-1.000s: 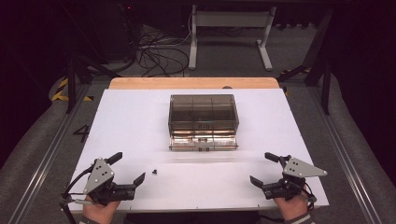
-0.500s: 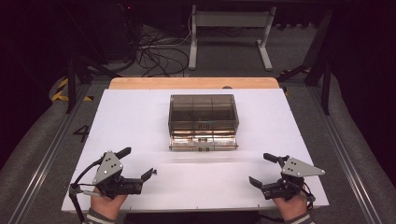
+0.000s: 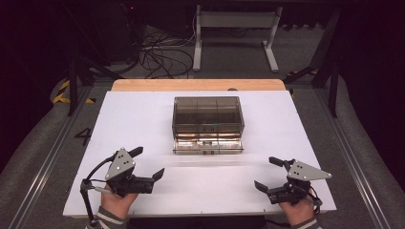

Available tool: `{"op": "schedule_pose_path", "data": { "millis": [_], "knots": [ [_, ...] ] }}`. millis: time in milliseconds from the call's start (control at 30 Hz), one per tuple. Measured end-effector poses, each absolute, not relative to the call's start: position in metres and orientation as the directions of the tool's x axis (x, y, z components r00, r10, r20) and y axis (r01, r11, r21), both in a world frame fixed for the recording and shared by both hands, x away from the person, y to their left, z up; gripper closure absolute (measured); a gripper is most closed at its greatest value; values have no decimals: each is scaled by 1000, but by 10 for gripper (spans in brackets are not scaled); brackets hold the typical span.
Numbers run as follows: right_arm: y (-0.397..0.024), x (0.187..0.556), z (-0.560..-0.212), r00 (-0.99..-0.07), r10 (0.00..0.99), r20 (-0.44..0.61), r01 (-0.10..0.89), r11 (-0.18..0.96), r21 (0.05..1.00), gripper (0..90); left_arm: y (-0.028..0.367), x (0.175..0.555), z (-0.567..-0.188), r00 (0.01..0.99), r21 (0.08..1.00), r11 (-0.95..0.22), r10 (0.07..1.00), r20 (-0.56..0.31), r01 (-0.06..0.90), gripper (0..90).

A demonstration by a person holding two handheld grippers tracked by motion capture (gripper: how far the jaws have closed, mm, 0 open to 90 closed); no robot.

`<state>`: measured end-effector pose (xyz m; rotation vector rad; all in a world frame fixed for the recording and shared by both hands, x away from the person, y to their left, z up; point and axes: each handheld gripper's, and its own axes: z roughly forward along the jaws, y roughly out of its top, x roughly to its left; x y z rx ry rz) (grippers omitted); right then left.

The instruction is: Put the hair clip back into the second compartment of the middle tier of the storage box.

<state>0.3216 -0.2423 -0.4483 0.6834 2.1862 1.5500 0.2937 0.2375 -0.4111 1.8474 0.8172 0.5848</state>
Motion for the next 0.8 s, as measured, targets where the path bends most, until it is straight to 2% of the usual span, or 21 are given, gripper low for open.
{"op": "schedule_pose_path", "data": {
  "millis": [267,533,800],
  "knots": [
    [-242,322,-448,-814,580,-20,174,277,945,24,231,301,-412,670,914,-287,742,23,286,29],
    [-242,322,-449,-817,576,-20,173,278,945,24,227,311,-416,687,898,-287,726,-24,334,34],
    [-242,322,-449,-820,572,-17,174,277,945,24,226,312,-416,705,892,-298,708,-32,340,65]
  ]
}}
